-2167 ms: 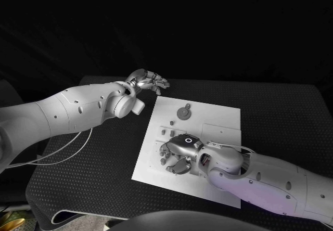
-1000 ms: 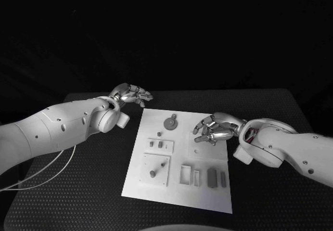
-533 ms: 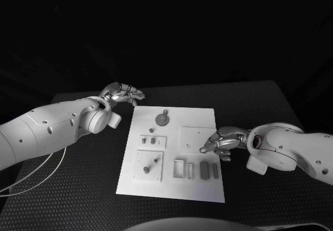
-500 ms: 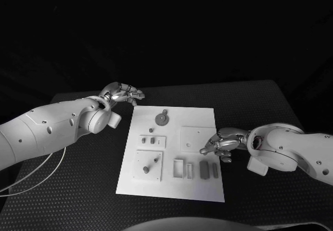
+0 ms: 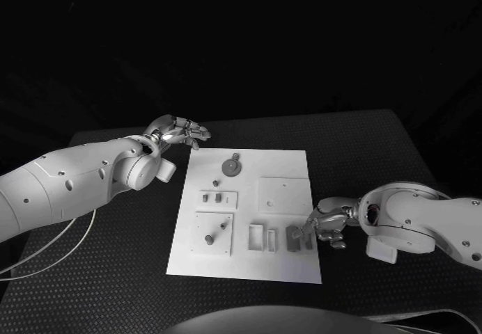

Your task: Assemble the parts on the task board

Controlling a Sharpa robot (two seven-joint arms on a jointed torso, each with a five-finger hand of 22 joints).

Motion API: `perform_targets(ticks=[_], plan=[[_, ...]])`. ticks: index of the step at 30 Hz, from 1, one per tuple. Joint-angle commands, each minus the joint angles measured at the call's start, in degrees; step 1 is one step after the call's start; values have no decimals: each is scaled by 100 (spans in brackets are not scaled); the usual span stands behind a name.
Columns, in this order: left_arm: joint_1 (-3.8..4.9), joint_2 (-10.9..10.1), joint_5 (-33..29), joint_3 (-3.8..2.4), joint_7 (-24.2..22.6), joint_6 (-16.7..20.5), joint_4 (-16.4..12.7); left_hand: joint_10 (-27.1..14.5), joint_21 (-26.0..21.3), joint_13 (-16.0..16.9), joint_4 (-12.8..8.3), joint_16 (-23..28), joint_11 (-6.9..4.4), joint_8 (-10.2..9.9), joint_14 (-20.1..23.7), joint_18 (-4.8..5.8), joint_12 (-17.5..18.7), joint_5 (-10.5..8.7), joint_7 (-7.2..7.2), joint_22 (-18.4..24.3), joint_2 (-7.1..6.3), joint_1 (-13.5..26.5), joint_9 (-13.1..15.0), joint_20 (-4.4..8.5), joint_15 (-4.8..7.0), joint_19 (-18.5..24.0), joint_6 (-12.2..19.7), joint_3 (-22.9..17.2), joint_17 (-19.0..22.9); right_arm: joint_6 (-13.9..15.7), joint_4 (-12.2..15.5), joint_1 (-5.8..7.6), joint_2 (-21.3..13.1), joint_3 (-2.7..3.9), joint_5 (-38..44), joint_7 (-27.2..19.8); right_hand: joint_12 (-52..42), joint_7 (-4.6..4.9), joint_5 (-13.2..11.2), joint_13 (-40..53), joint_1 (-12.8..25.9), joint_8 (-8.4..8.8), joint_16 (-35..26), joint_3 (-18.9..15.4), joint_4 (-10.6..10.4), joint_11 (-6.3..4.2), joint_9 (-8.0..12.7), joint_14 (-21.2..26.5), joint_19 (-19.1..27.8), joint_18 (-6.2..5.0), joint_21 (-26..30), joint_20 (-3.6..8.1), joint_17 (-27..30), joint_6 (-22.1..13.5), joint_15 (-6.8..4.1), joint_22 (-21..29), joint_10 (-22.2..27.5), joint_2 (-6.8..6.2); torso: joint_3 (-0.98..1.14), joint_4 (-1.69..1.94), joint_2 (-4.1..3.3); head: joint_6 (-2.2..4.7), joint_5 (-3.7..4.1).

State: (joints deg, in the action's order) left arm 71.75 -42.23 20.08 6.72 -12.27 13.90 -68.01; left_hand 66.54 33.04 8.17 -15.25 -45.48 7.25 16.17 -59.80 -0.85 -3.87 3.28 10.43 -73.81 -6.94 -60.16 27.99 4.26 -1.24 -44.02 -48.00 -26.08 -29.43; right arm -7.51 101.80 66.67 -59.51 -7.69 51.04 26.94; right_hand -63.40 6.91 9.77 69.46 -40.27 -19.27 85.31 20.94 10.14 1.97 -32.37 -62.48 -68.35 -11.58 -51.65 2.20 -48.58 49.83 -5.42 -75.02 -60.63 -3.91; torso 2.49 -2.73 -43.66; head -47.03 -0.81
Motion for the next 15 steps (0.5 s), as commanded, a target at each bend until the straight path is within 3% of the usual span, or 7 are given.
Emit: perform_targets(ticks=[1,15], plan=[[0,-2,-47,-1,-38,-78,-29,-3,-29,-7,38,24,17,21,32,-20,-17,-33,1,-6,2,44,-5,2,-11,-34,40,8,-6,-82,32,0,-4,-8,347,255,-32,-14,35,-17,79,24,-31,-18,45,-157,3,-59,-78,-342,-36,91,-25,243,-18,-74,108,33,-4,-2,1,-10,-2],[0,-3,-51,1,-28,-98,-41,-7,-33,-12,52,27,18,23,32,-20,-14,-33,2,-11,2,64,-7,2,-12,-33,43,15,-10,157,-19,-1,174,-34,457,305,-68,-38,146,-76,197,52,-91,-22,141,-178,17,-128,-106,-342,-63,82,-113,324,-41,-65,74,108,-10,1,-9,-40,-30]])
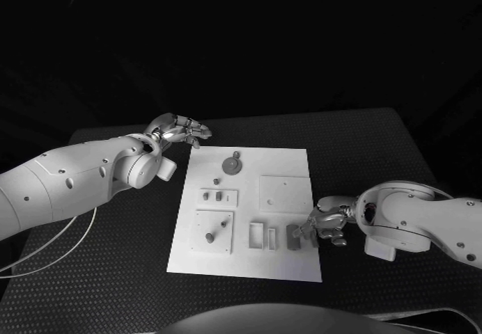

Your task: Assemble the parts on the task board

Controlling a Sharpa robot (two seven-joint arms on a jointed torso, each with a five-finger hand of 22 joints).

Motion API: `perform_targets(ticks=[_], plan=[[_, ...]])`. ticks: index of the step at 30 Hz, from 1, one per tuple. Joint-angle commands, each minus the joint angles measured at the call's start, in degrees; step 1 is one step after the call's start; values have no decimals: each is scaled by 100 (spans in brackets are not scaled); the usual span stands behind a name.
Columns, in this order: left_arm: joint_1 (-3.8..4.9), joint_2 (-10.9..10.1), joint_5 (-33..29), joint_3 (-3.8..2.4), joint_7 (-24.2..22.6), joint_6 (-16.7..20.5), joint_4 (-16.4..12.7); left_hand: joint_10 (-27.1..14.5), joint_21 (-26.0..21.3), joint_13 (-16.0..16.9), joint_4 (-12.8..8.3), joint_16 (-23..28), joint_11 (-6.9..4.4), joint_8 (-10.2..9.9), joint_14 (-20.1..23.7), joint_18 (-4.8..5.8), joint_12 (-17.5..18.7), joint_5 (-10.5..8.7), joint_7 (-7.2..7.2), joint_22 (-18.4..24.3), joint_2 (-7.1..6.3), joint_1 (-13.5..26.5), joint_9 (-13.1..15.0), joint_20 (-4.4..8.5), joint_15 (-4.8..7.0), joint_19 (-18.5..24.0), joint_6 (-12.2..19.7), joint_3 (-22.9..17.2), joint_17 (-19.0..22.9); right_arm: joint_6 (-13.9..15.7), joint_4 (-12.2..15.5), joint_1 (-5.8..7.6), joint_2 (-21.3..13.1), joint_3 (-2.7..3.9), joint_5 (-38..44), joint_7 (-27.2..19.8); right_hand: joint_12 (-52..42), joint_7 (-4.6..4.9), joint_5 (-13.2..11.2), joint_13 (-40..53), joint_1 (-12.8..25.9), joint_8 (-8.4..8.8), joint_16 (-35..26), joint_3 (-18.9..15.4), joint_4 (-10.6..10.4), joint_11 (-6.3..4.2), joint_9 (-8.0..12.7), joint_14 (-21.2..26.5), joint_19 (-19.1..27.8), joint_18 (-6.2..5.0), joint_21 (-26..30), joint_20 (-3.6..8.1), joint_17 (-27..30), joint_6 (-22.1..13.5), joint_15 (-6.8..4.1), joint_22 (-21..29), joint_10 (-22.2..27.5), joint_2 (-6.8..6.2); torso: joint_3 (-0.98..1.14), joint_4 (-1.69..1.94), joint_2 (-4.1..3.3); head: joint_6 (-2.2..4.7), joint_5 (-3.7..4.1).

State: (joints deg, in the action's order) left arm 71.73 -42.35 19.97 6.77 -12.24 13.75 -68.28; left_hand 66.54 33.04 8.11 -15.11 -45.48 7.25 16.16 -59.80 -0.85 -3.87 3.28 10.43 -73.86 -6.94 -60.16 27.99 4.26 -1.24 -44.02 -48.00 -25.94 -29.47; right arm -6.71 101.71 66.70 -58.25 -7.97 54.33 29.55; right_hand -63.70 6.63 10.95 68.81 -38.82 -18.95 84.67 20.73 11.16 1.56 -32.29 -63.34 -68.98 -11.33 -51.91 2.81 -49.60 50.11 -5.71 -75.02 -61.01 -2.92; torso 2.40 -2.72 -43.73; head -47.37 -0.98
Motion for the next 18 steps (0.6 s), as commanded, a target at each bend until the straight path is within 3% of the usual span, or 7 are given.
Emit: perform_targets(ticks=[1,8,14,18], plan=[[2,9,-41,-3,-30,-84,-15,-8,-34,-7,40,27,19,23,32,-20,-14,-33,2,-6,2,66,-8,3,-12,-34,43,1,-5,78,-26,-4,73,-9,128,42,-39,-11,32,-12,53,22,-29,0,43,-138,10,-44,-44,-367,-39,22,-15,297,-12,-65,112,13,-1,1,-2,-7,-15],[2,9,-42,-3,-26,-84,-12,-9,-35,-8,44,29,19,24,32,-21,-13,-32,2,-8,3,70,-8,3,-12,-34,44,2,-6,62,-51,-4,181,-39,64,26,-48,-10,34,-28,52,38,-49,23,87,-137,17,-58,-45,-367,-45,19,-40,302,-12,-64,110,47,-2,-1,-1,-19,-37],[2,14,-42,-3,-28,-88,-20,-10,-37,-10,45,30,19,24,33,-21,-12,-32,1,-10,4,71,-9,3,-12,-33,45,1,-7,54,-150,-7,305,-104,100,59,-62,-9,-24,-55,14,59,-88,81,191,-135,24,-76,-43,-367,-56,9,-89,325,-9,-62,114,69,-9,-1,-3,-19,-36],[2,6,-43,-3,-22,-90,-23,-11,-37,-11,48,30,19,24,33,-22,-12,-32,2,-11,5,74,-9,3,-12,-33,45,2,-8,159,-248,-25,416,-161,340,90,-86,-6,-262,-100,-86,92,-153,314,244,-131,36,-110,-55,-367,-64,-10,-167,358,-4,-48,118,31,-3,-2,-1,-37,-47]])
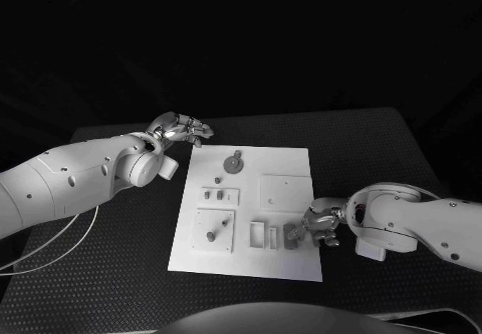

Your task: Assemble the parts on the task board

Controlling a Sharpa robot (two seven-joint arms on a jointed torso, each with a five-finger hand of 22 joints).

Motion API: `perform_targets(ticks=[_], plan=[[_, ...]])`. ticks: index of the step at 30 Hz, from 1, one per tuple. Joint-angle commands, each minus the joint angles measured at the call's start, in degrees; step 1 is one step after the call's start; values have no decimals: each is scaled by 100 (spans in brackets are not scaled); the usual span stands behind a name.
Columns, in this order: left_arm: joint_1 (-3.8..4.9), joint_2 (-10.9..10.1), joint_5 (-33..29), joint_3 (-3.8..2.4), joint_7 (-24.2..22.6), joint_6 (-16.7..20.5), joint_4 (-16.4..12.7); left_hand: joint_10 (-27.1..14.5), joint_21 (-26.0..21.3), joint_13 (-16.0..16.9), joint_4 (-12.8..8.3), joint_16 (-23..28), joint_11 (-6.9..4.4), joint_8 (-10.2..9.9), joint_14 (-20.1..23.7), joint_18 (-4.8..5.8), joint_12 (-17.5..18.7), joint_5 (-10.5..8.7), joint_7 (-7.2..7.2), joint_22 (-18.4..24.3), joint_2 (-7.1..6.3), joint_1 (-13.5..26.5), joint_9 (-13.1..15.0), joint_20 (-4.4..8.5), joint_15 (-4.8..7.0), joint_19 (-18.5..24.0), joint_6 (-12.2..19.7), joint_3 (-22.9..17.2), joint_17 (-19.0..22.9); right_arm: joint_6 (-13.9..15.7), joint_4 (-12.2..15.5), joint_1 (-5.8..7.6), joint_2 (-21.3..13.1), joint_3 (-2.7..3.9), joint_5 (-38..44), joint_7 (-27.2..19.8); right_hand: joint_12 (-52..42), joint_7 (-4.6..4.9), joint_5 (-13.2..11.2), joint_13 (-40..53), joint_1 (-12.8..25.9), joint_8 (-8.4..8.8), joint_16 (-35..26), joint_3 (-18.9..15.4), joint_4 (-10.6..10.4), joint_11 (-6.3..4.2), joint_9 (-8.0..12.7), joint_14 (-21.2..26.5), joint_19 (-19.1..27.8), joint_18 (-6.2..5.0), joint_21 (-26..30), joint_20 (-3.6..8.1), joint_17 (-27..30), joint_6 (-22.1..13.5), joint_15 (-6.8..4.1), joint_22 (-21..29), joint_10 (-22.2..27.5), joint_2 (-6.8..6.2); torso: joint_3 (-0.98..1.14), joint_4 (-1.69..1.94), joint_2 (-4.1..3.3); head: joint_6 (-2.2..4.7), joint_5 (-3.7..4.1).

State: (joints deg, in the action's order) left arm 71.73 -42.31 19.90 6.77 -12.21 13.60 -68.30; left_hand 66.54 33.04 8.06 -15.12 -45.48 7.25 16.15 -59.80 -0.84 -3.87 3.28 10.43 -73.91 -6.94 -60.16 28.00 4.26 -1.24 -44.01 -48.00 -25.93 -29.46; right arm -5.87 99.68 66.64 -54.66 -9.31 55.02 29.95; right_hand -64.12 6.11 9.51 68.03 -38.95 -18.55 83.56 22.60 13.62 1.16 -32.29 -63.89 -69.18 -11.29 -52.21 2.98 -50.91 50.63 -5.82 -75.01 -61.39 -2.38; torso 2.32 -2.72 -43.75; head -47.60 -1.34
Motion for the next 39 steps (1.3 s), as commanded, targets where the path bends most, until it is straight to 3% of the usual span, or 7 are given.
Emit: perform_targets(ticks=[1,4,5,7,9,29,39], plan=[[2,5,-36,-3,-26,-77,-18,-11,-38,-6,50,31,19,25,33,-22,-12,-32,2,-6,5,75,-10,4,-12,-34,45,1,-9,137,-56,-35,85,-36,369,53,-50,48,-160,-34,-84,61,-57,196,-18,-89,39,-63,-39,-371,-37,-33,-55,312,9,-45,157,-43,4,-1,1,-16,-11],[2,3,-36,-3,-26,-81,-23,-11,-38,-6,52,31,20,25,34,-22,-12,-32,2,-7,6,77,-10,4,-12,-34,46,1,-10,294,-89,-64,167,-42,468,53,-74,46,-561,-70,-209,79,-109,573,-150,-90,41,-96,-59,-371,-41,-42,-119,346,10,-30,153,-191,4,-1,0,-19,-10],[2,3,-36,-3,-23,-82,-21,-11,-38,-6,52,31,20,25,34,-22,-12,-32,2,-7,6,77,-10,4,-12,-34,46,1,-10,345,-103,-73,202,-42,485,54,-87,44,-618,-95,-250,92,-141,892,-352,-81,44,-122,-81,-371,-43,-53,-159,363,14,-17,148,-385,4,2,-3,-25,-18],[3,2,-36,-3,-20,-80,-21,-12,-39,-7,54,31,20,25,34,-22,-12,-32,2,-7,7,79,-10,4,-12,-33,46,1,-10,411,-126,-84,275,-43,507,54,-108,36,-678,-113,-358,85,-158,1283,-533,-91,22,-140,-118,-371,-63,-51,-200,375,9,-14,140,-563,4,-1,-1,-24,-25],[3,10,-36,-3,-22,-85,-22,-12,-39,-7,55,32,20,25,34,-21,-12,-33,2,-8,7,81,-10,3,-13,-33,46,2,-10,474,-147,-92,337,-44,507,57,-119,43,-672,-118,-383,80,-162,1354,-545,-94,10,-148,-123,-371,-77,-56,-218,379,6,-20,138,-593,5,-6,-2,-20,-33],[4,-3,-36,-4,-1,-81,-38,-16,-44,-12,63,37,21,26,37,-22,-10,-32,2,-13,6,87,-12,4,-13,-31,49,2,-13,422,-187,-119,568,-50,282,87,-141,43,-673,-141,-364,73,-189,1484,-605,-93,-21,-165,-121,-371,-103,-75,-264,381,9,-29,142,-660,-9,-4,-1,-25,-65],[4,-10,-36,-4,12,-80,-30,-18,-46,-14,64,38,21,27,37,-23,-10,-32,2,-16,7,86,-13,4,-13,-31,50,0,-15,565,-224,-146,561,-62,289,64,-172,21,-673,-178,-859,25,-215,1896,-248,-112,-74,-192,-115,-363,-151,-95,-327,463,-1,-51,118,-307,1,-6,-2,-34,-80]])
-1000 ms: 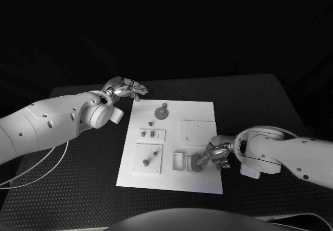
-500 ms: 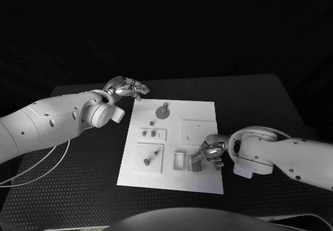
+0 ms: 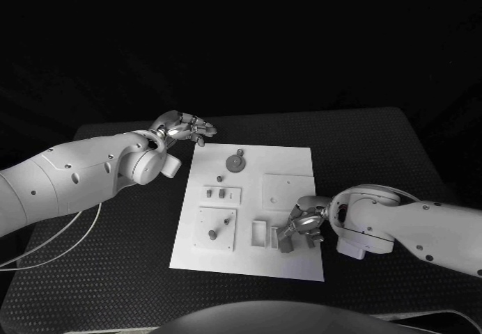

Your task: Assemble the parts on the task board

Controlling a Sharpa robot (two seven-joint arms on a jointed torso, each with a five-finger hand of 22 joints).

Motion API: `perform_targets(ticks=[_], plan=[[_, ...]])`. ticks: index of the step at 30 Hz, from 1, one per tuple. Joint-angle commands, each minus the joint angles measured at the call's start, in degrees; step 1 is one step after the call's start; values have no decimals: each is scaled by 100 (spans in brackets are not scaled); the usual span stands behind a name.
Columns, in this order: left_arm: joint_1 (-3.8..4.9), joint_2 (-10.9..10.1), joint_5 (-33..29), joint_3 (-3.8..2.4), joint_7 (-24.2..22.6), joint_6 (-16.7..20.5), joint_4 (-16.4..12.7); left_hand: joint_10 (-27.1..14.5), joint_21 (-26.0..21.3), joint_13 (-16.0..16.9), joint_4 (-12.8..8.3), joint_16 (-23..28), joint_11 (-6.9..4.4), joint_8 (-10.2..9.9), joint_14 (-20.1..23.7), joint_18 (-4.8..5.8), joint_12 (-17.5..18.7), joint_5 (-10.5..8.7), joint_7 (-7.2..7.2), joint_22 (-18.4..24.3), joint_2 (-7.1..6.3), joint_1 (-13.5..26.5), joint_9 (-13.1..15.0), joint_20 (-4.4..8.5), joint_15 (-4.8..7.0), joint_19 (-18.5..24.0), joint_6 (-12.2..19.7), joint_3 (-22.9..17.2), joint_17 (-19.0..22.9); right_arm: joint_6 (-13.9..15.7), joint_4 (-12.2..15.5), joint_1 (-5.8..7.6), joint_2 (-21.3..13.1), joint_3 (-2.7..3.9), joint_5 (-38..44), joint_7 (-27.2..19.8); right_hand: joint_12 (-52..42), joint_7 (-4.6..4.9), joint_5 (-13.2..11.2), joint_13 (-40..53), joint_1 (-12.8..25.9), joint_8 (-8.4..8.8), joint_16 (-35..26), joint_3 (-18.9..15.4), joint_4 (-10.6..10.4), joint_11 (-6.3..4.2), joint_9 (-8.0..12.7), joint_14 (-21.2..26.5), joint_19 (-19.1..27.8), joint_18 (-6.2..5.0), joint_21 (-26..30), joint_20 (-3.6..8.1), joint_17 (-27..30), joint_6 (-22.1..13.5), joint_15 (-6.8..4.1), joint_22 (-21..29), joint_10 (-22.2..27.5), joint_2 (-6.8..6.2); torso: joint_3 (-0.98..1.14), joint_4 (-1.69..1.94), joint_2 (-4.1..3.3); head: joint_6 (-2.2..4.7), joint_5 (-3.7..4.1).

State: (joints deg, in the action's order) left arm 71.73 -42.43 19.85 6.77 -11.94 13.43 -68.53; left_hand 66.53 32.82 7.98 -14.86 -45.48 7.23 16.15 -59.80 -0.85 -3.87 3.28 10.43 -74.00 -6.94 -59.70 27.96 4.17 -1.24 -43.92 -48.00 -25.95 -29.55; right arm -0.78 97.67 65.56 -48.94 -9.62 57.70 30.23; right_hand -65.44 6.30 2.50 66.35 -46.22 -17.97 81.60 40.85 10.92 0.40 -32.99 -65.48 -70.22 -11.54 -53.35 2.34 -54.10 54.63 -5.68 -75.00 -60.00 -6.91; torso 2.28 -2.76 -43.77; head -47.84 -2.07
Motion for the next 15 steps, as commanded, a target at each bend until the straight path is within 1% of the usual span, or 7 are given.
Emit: perform_targets(ticks=[1,5,11,15], plan=[[4,5,-31,-4,-14,-62,-5,-17,-24,-6,38,38,23,28,37,-23,-9,-32,2,-7,7,40,-9,13,-13,-40,50,2,-6,101,-18,-38,-20,-31,12,17,-42,-3,28,-16,-143,-41,-21,97,39,-40,-10,-39,-12,-336,-41,-41,-14,81,-16,-53,-30,180,3,-4,-1,-7,-5],[4,10,-31,-4,-12,-67,-3,-18,-25,-7,39,39,23,28,37,-23,-9,-32,2,-8,7,41,-9,13,-14,-40,50,1,-7,205,2,-38,-47,-31,-159,-30,-73,-28,31,-31,-78,-75,-48,140,60,-63,-27,-60,-12,-334,-50,-73,-29,173,-30,-48,-92,199,6,-5,1,2,-12],[4,3,-31,-4,-7,-68,21,-19,-26,-8,42,40,23,29,37,-23,-9,-32,2,-10,8,42,-9,13,-14,-40,50,1,-8,248,99,-35,-163,-29,-589,-73,-94,-51,36,-45,34,-87,-78,147,45,-85,-30,-97,-29,-346,-61,-98,-43,244,-50,-37,-143,170,5,-5,-1,12,-19],[4,2,-31,-4,-7,-65,39,-19,-27,-9,42,40,23,30,37,-23,-9,-32,1,-11,7,42,-9,13,-14,-40,50,0,-9,265,197,20,-243,-27,-839,-77,-97,-56,43,-52,77,-84,-89,139,40,-90,-27,-113,-36,-346,-65,-104,-49,261,-55,-32,-156,150,1,-11,2,15,-30]])
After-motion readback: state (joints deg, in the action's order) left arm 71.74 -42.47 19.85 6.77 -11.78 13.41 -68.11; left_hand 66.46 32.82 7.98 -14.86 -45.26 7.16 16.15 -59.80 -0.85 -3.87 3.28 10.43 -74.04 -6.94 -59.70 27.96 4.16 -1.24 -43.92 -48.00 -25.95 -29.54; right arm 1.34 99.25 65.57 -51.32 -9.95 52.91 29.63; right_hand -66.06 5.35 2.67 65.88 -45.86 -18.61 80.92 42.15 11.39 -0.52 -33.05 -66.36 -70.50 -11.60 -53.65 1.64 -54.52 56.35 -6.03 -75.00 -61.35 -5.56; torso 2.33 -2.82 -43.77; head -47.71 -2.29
